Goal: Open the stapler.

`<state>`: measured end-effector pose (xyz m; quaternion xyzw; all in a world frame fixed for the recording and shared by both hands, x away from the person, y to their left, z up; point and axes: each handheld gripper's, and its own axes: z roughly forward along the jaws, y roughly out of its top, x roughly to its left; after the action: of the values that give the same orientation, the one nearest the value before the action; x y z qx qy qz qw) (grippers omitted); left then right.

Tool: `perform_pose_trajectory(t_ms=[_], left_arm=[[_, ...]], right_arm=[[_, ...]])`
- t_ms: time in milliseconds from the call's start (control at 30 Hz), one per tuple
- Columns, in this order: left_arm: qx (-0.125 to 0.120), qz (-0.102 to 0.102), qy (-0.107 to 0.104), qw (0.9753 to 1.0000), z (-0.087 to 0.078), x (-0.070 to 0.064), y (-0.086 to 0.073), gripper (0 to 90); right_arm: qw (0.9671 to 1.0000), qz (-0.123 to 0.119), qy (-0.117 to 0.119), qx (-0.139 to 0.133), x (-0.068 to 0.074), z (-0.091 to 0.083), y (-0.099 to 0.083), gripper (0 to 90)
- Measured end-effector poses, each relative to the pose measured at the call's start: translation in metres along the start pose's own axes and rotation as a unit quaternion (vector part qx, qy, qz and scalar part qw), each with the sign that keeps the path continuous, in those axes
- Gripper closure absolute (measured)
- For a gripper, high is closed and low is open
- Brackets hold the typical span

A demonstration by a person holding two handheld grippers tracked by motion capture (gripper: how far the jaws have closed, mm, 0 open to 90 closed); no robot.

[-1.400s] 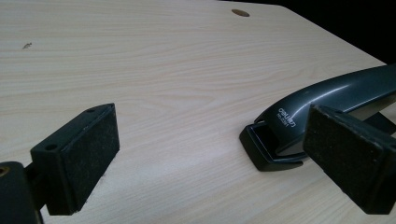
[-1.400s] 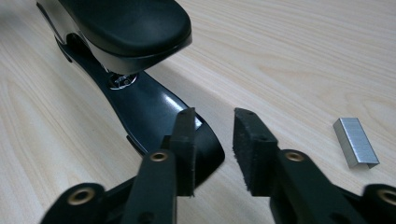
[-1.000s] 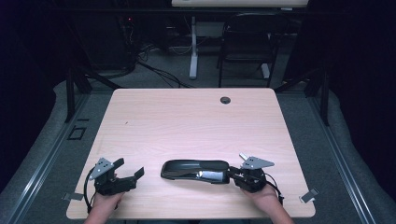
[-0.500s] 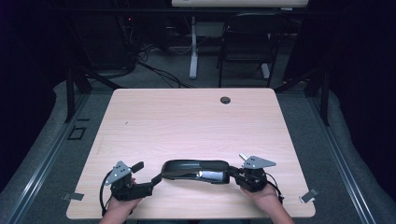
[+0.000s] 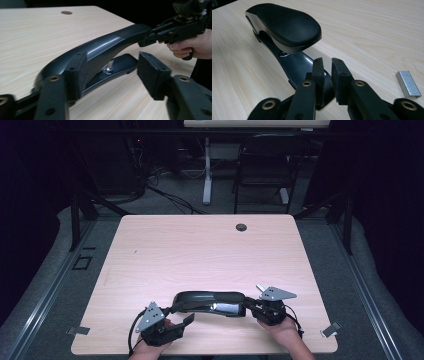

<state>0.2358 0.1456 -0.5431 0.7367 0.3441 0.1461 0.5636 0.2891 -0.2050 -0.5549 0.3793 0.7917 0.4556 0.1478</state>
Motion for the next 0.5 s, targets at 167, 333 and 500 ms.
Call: perform_pose_trajectory(t_ms=[167,333,500], left_arm=[[0.010,0.011,0.001,0.9999,0.020,-0.016,-0.004,53.9],[0.010,0.035,-0.005,0.9993,0.040,-0.034,-0.009,69.0],[0.010,0.030,-0.006,0.9995,0.060,-0.042,-0.010,84.9]], right_arm=[[1.0000,0.004,-0.003,-0.006,0.000,-0.001,0.000,80.1],[1.0000,-0.001,-0.002,-0.005,-0.001,-0.002,0.001,80.1],[1.0000,0.000,-0.002,-0.006,-0.001,-0.003,0.001,80.6]])
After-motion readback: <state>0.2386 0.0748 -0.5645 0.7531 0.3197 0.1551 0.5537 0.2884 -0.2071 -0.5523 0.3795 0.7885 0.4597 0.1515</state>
